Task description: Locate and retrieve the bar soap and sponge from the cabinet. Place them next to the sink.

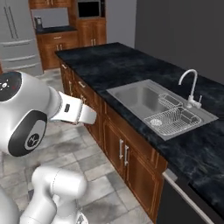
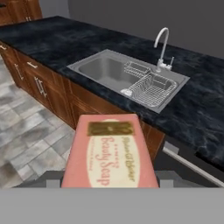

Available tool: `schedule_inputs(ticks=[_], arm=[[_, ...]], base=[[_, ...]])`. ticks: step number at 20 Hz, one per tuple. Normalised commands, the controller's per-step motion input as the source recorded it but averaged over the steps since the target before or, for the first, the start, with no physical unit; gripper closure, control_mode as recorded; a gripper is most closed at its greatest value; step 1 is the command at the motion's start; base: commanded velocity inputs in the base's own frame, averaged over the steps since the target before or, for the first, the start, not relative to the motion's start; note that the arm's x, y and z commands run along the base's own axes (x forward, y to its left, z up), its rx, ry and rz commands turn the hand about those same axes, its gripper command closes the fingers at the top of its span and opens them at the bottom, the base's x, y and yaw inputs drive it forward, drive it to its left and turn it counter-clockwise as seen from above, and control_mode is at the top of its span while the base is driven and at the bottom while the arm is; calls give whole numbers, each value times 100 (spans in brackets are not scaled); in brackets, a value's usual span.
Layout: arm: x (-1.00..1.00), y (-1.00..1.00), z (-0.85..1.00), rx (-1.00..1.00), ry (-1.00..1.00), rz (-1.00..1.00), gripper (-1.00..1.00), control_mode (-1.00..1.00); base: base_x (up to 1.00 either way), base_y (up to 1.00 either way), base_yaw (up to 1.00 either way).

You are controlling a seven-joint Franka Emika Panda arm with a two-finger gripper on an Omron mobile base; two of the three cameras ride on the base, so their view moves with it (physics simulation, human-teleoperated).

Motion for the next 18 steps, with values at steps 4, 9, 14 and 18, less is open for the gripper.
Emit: schedule_inputs(ticks=[4,9,14,18], arm=[[0,0,0,0,0,0,100,100],[0,0,0,0,0,0,100,100],[0,0,0,0,0,0,100,100],[0,0,0,0,0,0,100,100]], base=[[26,3,-39],[40,8,-32],[62,39,-22],[70,27,-15]])
